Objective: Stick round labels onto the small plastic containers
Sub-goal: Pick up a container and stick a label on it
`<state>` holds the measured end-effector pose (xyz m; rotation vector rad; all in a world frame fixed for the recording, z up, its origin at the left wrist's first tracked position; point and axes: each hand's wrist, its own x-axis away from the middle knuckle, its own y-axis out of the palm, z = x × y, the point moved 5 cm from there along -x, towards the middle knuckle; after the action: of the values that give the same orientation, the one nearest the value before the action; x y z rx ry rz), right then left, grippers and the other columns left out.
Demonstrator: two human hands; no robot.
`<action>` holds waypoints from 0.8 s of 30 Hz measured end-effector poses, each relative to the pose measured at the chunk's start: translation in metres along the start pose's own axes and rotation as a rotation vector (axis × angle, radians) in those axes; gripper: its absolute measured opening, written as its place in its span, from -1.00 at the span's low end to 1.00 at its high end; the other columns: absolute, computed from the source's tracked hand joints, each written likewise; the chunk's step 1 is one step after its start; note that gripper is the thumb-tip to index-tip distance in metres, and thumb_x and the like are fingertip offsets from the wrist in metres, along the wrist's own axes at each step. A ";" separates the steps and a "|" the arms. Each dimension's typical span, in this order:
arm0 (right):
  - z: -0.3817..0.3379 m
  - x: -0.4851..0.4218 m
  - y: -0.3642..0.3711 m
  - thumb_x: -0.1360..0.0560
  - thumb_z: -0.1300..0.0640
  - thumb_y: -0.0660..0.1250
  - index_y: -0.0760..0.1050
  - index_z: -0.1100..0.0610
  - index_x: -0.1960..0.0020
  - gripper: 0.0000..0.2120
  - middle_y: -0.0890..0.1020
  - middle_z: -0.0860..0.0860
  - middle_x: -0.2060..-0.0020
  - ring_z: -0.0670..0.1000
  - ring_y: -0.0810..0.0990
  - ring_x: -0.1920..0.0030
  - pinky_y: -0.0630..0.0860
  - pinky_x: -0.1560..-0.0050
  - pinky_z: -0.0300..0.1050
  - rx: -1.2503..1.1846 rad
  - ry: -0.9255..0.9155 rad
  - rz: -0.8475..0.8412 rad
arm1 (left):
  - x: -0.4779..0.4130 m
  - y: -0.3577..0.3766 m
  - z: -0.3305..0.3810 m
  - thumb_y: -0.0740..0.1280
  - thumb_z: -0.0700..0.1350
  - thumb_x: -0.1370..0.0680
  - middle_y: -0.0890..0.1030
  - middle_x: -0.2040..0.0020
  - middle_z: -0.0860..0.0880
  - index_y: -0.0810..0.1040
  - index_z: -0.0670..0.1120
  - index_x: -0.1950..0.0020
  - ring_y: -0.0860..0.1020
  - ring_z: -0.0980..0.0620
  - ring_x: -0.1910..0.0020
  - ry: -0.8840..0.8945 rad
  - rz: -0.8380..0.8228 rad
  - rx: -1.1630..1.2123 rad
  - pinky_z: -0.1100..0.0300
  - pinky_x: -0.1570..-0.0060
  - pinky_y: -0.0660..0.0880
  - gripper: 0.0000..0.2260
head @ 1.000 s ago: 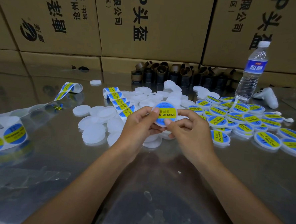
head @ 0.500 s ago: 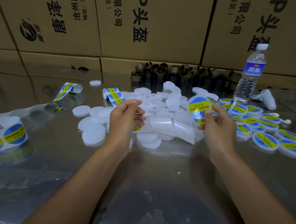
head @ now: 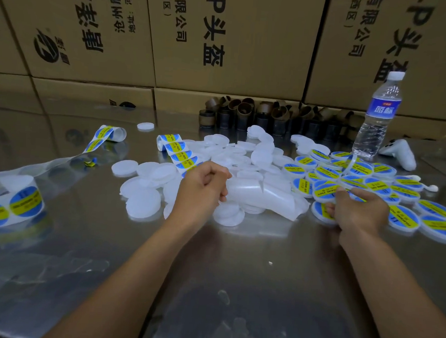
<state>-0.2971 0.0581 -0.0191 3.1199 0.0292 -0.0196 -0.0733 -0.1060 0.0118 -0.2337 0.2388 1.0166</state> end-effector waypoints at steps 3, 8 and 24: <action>-0.003 0.002 0.001 -0.48 0.18 0.36 0.47 0.22 -0.15 -0.73 0.54 0.06 0.45 0.15 0.65 0.19 0.56 -0.07 0.09 0.021 -0.006 -0.023 | 0.003 0.006 -0.003 0.28 -0.22 -0.53 0.50 0.48 0.12 0.52 0.00 0.28 0.45 0.18 0.46 0.040 -0.071 -0.126 0.41 0.40 0.36 -0.79; -0.006 0.005 0.000 -0.45 0.20 0.27 0.58 0.19 -0.08 -0.76 0.67 0.13 0.20 0.15 0.64 0.03 0.53 -0.13 0.08 0.116 -0.015 -0.013 | 0.007 0.009 -0.005 0.35 -0.19 -0.48 0.56 0.33 0.12 0.55 0.05 0.26 0.47 0.22 0.35 0.147 -0.150 -0.380 0.43 0.27 0.40 -0.83; -0.027 0.028 0.004 -0.47 0.25 0.29 0.54 0.09 0.04 -0.87 0.54 -0.02 0.13 -0.05 0.47 0.08 0.31 0.09 -0.26 0.146 -0.288 -0.040 | 0.009 0.012 -0.014 0.45 -0.09 -0.44 0.54 -0.10 0.10 0.48 0.17 0.04 0.41 0.14 -0.13 0.165 -0.276 -0.629 0.35 -0.02 0.26 -0.78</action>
<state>-0.2689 0.0551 0.0075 3.2252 0.0894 -0.4911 -0.0801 -0.0971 -0.0052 -0.8999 0.0256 0.7736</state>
